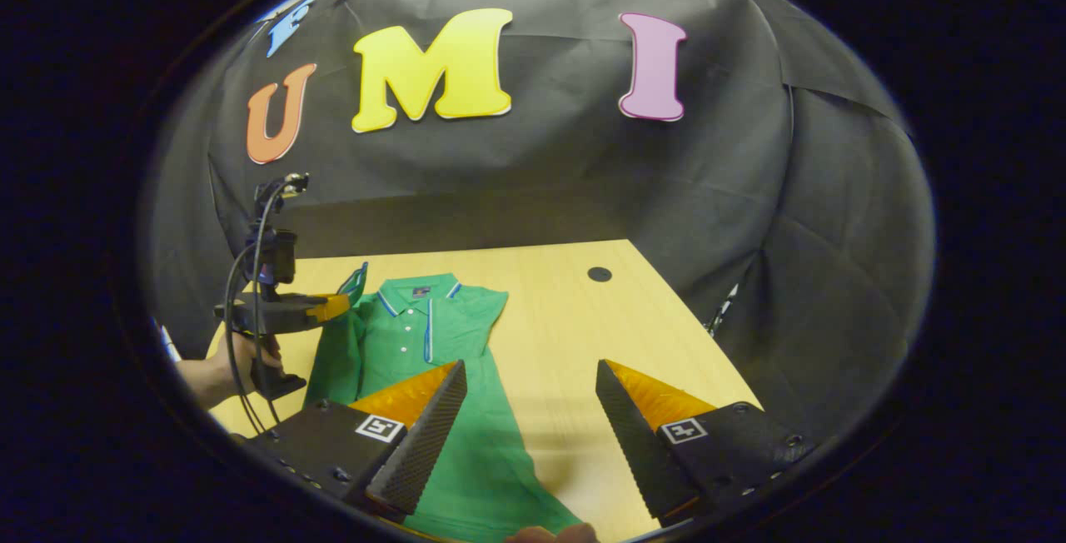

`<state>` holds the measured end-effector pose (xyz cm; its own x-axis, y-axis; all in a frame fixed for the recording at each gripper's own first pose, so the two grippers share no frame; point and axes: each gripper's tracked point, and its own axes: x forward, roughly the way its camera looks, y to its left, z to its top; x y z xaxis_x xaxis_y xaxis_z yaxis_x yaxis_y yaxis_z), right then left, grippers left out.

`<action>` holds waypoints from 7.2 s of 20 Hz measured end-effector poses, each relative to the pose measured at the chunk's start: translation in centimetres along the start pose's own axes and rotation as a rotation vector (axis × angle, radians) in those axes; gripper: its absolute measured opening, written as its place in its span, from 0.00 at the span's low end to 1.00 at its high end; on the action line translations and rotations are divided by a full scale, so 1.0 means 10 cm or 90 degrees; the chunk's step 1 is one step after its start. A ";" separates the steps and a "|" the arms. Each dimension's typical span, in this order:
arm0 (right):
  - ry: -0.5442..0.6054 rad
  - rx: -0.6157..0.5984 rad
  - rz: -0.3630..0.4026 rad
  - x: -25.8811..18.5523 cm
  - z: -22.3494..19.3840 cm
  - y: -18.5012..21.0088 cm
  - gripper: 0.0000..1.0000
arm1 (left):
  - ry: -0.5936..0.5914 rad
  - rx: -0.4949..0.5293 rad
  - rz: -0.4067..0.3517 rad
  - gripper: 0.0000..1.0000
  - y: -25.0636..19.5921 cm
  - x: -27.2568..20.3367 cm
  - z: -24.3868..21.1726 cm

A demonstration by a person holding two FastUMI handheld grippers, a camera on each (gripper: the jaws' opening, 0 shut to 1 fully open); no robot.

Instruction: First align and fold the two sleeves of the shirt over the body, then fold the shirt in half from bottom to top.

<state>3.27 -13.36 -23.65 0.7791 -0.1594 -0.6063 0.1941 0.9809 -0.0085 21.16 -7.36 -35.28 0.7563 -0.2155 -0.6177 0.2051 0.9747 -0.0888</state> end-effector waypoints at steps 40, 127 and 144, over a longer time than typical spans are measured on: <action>0.002 -0.194 0.198 -0.88 -0.87 -0.06 0.98 | -0.043 0.026 0.056 1.00 -0.10 -3.17 -1.06; 0.038 -0.093 0.202 0.61 0.93 0.58 0.00 | -0.020 -0.080 -0.099 0.06 0.35 -2.28 0.93; 0.087 -0.112 0.235 2.62 1.04 0.89 0.00 | -0.003 -0.117 -0.010 0.06 0.87 -0.43 1.09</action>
<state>31.62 -9.97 -31.31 0.6887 0.2101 -0.6939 -0.1970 0.9753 0.0998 26.49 1.42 -24.89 0.7571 -0.2305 -0.6112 0.1000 0.9655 -0.2403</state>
